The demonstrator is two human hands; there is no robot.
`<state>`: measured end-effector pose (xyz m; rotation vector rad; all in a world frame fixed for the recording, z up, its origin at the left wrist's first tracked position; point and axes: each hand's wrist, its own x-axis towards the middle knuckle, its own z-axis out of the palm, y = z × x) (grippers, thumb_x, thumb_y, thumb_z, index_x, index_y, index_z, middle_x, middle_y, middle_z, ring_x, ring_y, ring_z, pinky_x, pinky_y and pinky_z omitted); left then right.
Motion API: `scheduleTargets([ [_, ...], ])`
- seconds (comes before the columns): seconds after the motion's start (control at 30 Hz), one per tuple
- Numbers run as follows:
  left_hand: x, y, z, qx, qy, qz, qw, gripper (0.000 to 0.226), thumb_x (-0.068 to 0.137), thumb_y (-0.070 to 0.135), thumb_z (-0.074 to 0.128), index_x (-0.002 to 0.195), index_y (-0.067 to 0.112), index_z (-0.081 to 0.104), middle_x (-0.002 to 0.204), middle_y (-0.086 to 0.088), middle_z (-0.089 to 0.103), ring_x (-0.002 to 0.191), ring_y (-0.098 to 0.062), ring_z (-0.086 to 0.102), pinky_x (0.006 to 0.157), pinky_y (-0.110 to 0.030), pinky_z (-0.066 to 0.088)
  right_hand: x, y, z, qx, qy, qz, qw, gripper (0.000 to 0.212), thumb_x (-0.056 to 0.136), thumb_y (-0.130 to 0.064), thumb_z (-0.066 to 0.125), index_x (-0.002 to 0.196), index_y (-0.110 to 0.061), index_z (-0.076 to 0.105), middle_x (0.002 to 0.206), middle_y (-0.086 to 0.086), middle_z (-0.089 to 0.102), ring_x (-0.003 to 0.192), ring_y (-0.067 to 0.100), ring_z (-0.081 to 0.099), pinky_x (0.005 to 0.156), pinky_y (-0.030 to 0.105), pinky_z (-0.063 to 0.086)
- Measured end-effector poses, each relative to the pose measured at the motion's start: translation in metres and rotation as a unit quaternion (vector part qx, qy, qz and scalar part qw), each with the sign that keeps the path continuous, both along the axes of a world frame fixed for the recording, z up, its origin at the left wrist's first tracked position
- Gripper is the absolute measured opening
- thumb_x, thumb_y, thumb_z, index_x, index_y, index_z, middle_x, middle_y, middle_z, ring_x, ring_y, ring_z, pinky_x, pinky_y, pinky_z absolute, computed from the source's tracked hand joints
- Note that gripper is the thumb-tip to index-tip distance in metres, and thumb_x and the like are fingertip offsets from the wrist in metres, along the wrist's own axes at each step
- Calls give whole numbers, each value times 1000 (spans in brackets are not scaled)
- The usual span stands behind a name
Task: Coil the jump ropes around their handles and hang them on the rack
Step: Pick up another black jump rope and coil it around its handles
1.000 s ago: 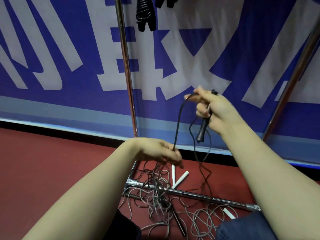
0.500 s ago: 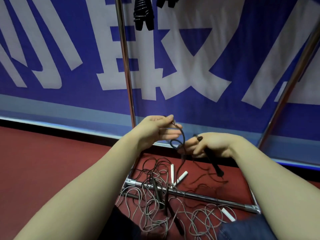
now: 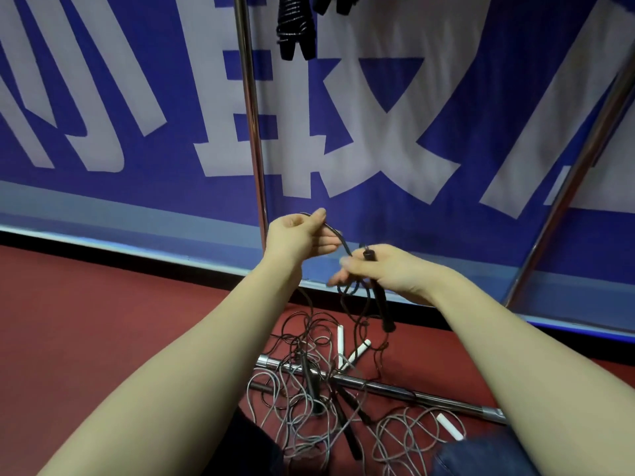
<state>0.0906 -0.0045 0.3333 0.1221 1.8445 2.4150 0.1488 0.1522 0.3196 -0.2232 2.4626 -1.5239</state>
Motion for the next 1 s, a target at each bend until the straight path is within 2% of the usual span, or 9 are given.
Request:
scheduleTargets([
  [0.1,-10,-10,0,30,12,69,997,28,98,16,58,74,2,58,65,-14,64,51,-15,65,56,-22,58,0,0,-17,189,-63,33,979,47,95,-55,51,64,-27,73,105,0,74,107,19,64,102,27,42],
  [0.2,-15,-13,-5,41,6,104,994,29,100,19,57,76,2,56,65,-11,65,52,-13,63,53,-19,54,4,0,-17,242,-97,67,963,35,95,-52,53,88,-29,78,109,-8,69,106,13,60,104,28,39],
  [0.33,-25,-9,-14,83,-69,116,987,31,104,39,43,96,11,52,81,-4,65,68,-12,65,55,-21,51,5,-3,4,26,-6,-39,999,26,99,-27,56,88,-12,73,89,-2,73,79,2,65,76,10,46],
  [0.43,-19,-8,-16,49,-149,-16,987,46,103,51,34,110,10,53,94,-6,68,86,-21,65,67,-32,51,3,-3,15,-117,10,-103,988,28,100,-24,54,87,-4,66,69,5,69,53,11,59,55,22,51],
  [0.5,-7,-5,-11,6,-130,-138,982,52,101,51,33,104,6,58,90,-11,69,86,-25,66,75,-36,52,2,-5,23,-149,33,-140,978,29,99,-27,55,90,-2,68,65,5,67,43,10,52,45,22,46],
  [0.63,13,-3,2,-67,-34,-348,935,45,86,50,54,97,7,63,92,-16,70,88,-27,67,88,-38,50,-3,0,39,-260,72,-218,938,30,98,-25,57,103,3,65,60,4,65,41,7,51,42,18,41],
  [0.8,17,-2,-26,-274,85,-469,835,11,93,13,62,103,15,68,104,-2,72,105,-15,62,106,-37,42,-3,12,56,-392,109,-232,883,24,100,-19,53,105,3,61,60,1,65,48,8,56,48,17,46],
  [0.9,14,-8,-40,-397,76,-504,764,19,100,18,55,113,10,67,100,12,70,95,0,60,93,-28,44,-4,22,61,-480,125,-241,834,28,102,-22,50,108,3,61,65,1,66,52,8,58,52,17,47],
  [1.0,11,-11,-40,-349,59,-459,815,23,103,15,48,109,0,64,94,1,71,88,-8,64,87,-23,50,-7,30,52,-425,72,-275,860,40,103,-32,46,110,7,54,75,13,71,57,19,67,51,24,52],
])
